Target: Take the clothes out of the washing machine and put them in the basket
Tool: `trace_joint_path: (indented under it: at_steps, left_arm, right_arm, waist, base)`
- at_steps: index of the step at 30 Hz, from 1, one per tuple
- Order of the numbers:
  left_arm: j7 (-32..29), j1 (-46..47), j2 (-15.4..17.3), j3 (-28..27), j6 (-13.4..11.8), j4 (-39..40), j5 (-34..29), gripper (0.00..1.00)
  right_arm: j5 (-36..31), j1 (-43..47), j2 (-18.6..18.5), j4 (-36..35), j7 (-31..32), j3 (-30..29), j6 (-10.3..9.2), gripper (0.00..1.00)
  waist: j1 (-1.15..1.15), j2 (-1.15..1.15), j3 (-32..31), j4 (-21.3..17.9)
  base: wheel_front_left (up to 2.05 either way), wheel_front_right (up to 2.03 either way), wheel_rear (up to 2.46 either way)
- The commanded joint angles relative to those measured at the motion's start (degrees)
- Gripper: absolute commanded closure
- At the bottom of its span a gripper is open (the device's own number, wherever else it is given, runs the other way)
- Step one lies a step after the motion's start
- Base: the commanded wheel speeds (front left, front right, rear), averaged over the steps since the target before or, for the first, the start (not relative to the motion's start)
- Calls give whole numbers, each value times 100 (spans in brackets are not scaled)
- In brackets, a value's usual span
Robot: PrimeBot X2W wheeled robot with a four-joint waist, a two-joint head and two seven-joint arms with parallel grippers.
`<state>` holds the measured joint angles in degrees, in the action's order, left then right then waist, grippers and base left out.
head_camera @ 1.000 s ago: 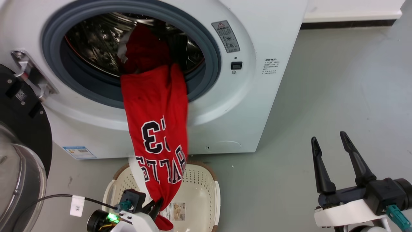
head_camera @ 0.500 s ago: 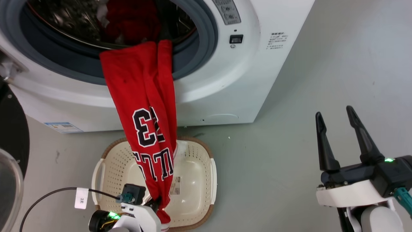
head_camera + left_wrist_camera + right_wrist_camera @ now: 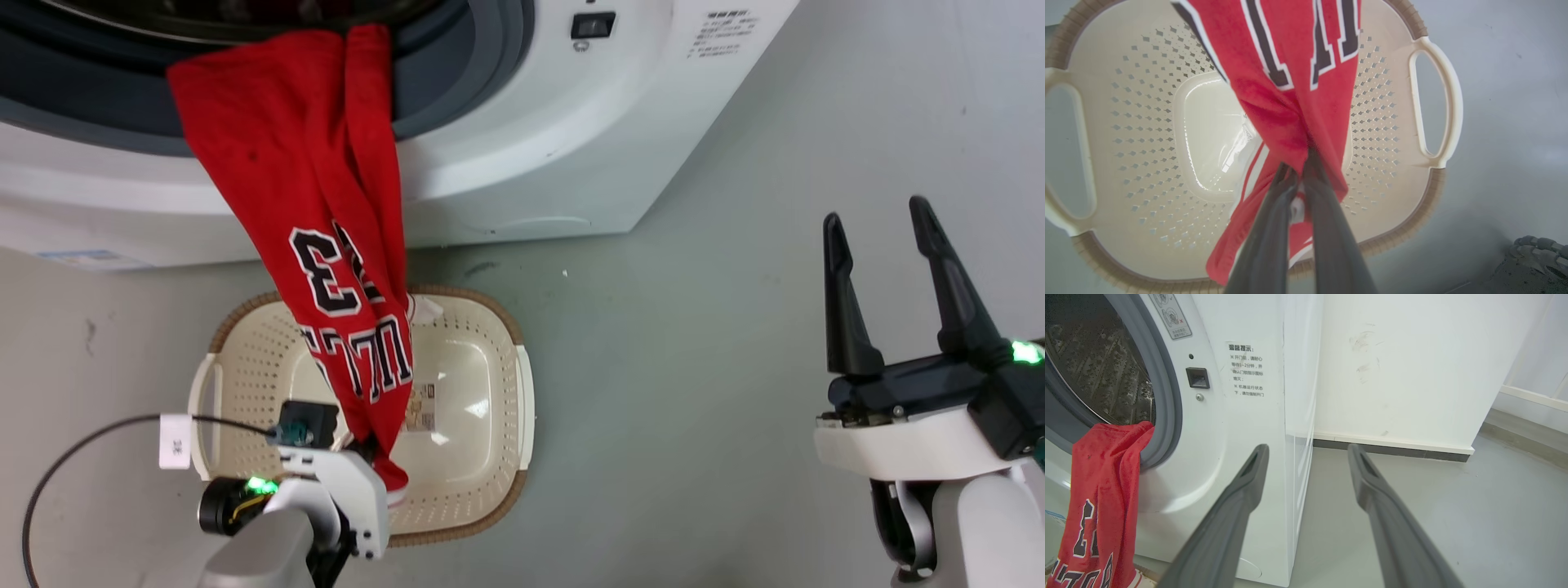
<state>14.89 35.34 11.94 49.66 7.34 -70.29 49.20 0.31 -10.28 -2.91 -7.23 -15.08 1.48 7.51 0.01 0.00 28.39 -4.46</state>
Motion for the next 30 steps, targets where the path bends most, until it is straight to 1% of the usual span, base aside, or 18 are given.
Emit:
trace_joint_path:
  at_steps: [1,8,12,20,27,28,29,30]
  left_arm:
    - [13,111,-24,-25,7,-24,32,100]
    - [-345,673,22,-66,6,-236,135,100]
    - [-445,890,66,-64,-42,-295,128,100]
    - [-550,1165,112,32,-77,-336,51,100]
    - [-642,1197,137,-50,-136,-350,179,100]
    - [-699,1171,133,-70,-130,-350,215,71]
    - [-717,1150,138,-53,-125,-351,198,8]
    - [-723,1120,141,-53,-121,-350,211,0]
  right_arm:
    - [-57,-105,6,-29,-14,-6,-4,0]
    - [-19,-407,6,-166,-14,-54,-4,0]
    - [7,-507,6,-236,-14,-56,-4,0]
    - [50,-668,6,-308,-14,-70,-4,0]
    - [44,-685,6,-316,-14,-82,-4,0]
    - [46,-678,6,-304,-14,-77,-4,0]
    - [44,-664,6,-289,-14,-70,-4,0]
    - [47,-648,6,-278,-14,-55,-4,0]
  waist:
    - [-1,0,214,-37]
    - [-1,0,809,-76]
    - [-1,0,1041,-97]
    - [-1,0,1276,-115]
    - [-1,0,1290,-139]
    - [-1,0,1265,-138]
    - [-1,0,1231,-136]
    - [-1,0,1187,-134]
  base:
    - [0,0,0]
    - [0,0,0]
    - [0,0,0]
    - [0,0,0]
    - [0,0,0]
    - [0,0,0]
    - [0,0,0]
    - [0,0,0]
